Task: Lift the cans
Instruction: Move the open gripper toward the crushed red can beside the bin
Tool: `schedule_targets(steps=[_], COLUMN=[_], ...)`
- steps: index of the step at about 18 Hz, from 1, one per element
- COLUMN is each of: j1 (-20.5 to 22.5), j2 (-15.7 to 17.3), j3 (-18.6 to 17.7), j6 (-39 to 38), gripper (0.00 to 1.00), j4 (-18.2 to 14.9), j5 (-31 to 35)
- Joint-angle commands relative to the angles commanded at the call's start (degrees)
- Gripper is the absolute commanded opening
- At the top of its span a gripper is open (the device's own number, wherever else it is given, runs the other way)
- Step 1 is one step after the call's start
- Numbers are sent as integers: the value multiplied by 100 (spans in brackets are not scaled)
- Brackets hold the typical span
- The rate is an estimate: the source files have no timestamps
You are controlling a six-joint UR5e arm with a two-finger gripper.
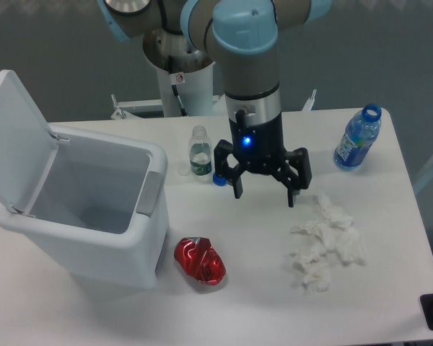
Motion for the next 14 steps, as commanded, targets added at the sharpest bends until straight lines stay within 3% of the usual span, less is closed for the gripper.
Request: schedule_targets(steps=[7,14], j1=[-8,-61], j2=[-211,-509], j3=[26,-211], j6=[-17,-35], gripper=[100,100], j4=[18,114], j5=[-35,-35])
